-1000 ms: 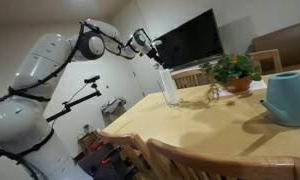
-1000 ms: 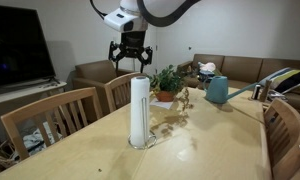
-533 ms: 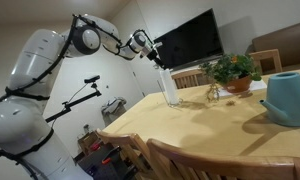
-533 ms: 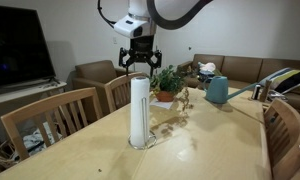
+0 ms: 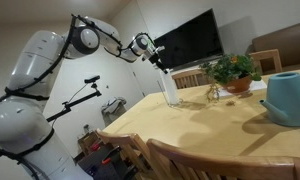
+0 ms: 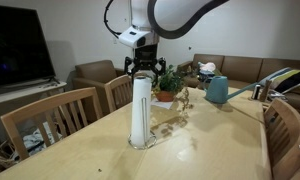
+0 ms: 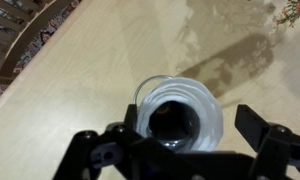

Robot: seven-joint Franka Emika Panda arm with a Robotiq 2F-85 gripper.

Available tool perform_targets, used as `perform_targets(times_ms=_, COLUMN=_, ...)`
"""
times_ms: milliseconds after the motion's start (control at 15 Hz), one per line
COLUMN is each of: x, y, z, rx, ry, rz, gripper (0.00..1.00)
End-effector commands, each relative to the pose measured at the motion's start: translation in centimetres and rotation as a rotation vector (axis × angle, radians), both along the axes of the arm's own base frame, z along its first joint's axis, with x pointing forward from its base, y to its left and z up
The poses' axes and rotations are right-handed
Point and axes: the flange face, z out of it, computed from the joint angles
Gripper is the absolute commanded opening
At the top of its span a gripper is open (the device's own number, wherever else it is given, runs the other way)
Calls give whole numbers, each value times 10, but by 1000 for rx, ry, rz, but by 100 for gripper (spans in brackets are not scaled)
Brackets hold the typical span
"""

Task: Take the paper towel roll off the stand

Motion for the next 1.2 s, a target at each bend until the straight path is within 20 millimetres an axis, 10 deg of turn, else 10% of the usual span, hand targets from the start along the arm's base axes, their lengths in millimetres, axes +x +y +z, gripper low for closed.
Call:
perform_targets(times_ms=0, x=-4, y=-4, z=6, rx=-15, ry=-1, rz=0, gripper=96)
perform_targets(times_ms=667, x=-4, y=4, z=8, rx=-34, ry=-9, rz=2, gripper=15)
perform_targets(times_ms=1133, x=-7, y=7, z=18, rx=-74, ry=-16, rz=144, gripper=3)
